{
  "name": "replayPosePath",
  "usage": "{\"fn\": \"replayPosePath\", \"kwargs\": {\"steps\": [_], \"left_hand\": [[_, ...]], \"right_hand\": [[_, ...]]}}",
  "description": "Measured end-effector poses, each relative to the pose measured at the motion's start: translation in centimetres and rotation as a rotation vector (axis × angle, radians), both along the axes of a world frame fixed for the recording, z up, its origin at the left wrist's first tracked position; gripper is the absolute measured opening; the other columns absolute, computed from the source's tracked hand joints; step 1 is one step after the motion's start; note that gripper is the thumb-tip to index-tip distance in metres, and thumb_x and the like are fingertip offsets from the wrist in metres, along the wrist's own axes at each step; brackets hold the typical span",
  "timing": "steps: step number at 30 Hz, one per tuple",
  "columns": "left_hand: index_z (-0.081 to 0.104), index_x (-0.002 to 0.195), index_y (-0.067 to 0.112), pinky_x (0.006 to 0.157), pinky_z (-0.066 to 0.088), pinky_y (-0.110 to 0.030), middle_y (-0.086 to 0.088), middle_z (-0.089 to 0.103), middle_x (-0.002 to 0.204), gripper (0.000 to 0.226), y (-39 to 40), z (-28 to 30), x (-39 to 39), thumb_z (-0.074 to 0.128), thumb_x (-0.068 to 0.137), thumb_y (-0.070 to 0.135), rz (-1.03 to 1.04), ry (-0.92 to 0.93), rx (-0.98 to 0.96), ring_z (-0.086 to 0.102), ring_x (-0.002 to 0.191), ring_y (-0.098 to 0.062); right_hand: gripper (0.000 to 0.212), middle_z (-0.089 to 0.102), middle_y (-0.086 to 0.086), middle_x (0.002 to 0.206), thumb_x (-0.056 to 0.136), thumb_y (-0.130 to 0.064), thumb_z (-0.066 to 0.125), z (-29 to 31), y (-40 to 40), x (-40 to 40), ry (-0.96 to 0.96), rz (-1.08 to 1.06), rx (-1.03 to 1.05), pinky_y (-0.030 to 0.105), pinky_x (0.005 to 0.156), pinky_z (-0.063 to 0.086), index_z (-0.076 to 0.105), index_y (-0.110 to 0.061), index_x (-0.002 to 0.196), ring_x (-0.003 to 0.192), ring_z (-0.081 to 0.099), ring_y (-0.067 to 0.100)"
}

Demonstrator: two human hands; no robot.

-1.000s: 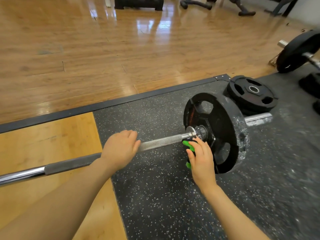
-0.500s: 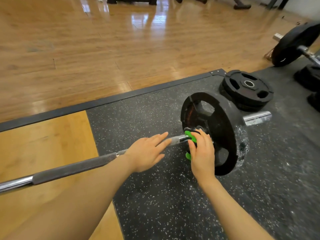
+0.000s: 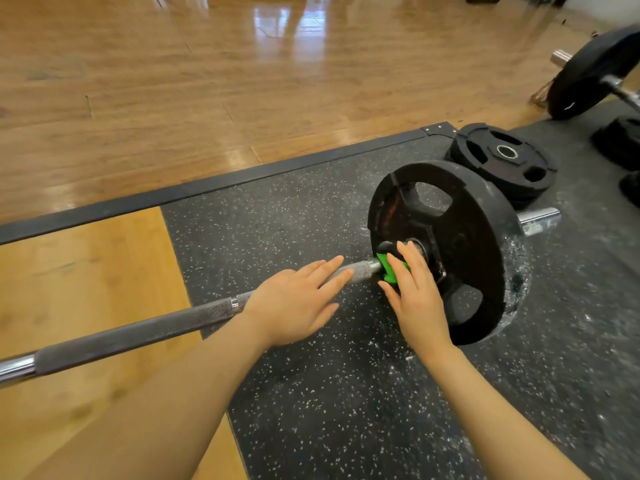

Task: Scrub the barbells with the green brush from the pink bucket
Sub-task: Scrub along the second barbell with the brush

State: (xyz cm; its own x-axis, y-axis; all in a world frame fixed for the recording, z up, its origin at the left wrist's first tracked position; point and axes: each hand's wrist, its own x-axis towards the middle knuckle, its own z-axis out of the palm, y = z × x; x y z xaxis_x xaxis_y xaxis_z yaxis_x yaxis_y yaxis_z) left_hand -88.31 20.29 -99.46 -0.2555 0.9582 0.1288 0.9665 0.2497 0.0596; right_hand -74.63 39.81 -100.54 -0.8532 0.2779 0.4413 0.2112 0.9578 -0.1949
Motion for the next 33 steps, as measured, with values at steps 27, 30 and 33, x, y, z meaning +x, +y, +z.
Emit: {"fn": "replayPosePath", "kwargs": {"steps": [27,30,33], "left_hand": [[0.041,0.144,0.015,0.076,0.057,-0.034,-0.01,0.044,0.147,0.061,0.0,-0.4,-0.1,0.029,0.096,0.051,-0.011,0.118,0.051,0.055,0.123,-0.026],[0.04,0.144,0.015,0.077,0.056,-0.035,-0.01,0.043,0.147,0.061,0.1,-0.5,-0.1,0.029,0.096,0.051,-0.012,0.119,0.048,0.054,0.123,-0.026],[0.04,0.144,0.015,0.077,0.056,-0.035,-0.01,0.044,0.146,0.061,0.1,-0.4,-0.2,0.029,0.096,0.052,-0.01,0.121,0.052,0.055,0.123,-0.027]], "right_hand": [[0.044,0.045,0.016,0.144,0.095,-0.001,0.052,0.4,-0.3,-1.1,0.05,-0.071,-0.083,0.048,0.11,0.036,0.044,0.004,0.138,0.141,0.032,0.028],[0.048,0.039,0.01,0.149,0.101,-0.011,0.043,2.4,-0.2,-2.9,0.058,-0.137,-0.251,0.036,0.114,0.031,0.033,-0.006,0.147,0.141,0.031,0.021],[0.049,0.033,0.008,0.153,0.101,-0.012,0.044,2.9,0.4,-3.6,0.045,-0.101,-0.172,0.033,0.116,0.025,0.032,-0.011,0.148,0.144,0.024,0.017]]}}
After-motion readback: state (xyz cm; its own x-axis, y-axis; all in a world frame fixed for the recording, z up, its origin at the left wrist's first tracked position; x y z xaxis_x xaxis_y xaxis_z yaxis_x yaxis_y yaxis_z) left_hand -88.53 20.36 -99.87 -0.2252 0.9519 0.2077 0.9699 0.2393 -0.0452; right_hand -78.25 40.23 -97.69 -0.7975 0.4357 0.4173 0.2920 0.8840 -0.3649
